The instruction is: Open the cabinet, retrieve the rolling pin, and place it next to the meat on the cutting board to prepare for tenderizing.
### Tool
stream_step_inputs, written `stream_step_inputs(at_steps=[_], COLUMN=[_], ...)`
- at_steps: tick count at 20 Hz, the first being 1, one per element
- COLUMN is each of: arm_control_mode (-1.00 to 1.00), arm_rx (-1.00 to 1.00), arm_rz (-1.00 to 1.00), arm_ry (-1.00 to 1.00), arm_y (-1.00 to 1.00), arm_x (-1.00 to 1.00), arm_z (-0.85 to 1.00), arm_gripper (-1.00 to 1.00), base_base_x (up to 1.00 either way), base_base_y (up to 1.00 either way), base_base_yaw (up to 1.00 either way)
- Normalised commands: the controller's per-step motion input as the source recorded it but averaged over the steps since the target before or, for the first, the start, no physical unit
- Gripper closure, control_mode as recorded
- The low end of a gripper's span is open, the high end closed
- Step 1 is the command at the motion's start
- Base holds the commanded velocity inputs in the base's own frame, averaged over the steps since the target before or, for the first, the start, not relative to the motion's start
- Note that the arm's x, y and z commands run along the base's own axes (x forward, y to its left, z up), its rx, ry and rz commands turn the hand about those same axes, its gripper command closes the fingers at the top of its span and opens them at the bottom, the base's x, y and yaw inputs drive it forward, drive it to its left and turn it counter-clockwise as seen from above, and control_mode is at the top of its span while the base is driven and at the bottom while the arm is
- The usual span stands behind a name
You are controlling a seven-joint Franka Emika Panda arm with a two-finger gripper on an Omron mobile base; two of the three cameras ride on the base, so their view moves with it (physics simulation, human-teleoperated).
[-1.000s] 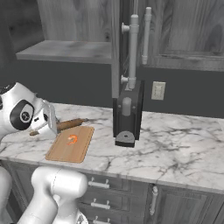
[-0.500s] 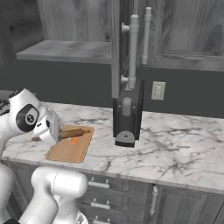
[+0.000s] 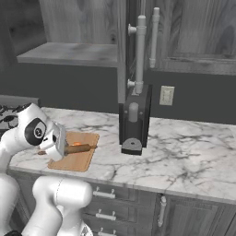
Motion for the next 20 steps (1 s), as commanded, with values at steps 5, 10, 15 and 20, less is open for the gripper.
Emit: stream_step_inputs(at_steps=[5,10,15,20], arm_control_mode=[-1.0,-1.0,-1.0,-1.0], arm_rx=[0.0,0.0,0.0,-0.01], arm_rz=[-0.05,-0.04,-0.03,-0.02], arm_ry=[0.0,0.02,0.05,0.05], arm_y=[0.0,0.0,0.0,0.0], arm_x=[0.19,0.21,0.22,0.19], arm_z=[-0.26,-0.23,-0.24,-0.27], arm_gripper=[1.0,1.0,1.0,1.0], base_base_x=[0.0,0.0,0.0,0.0], base_base_y=[0.0,0.0,0.0,0.0], base_base_yaw=[0.0,0.0,0.0,0.0])
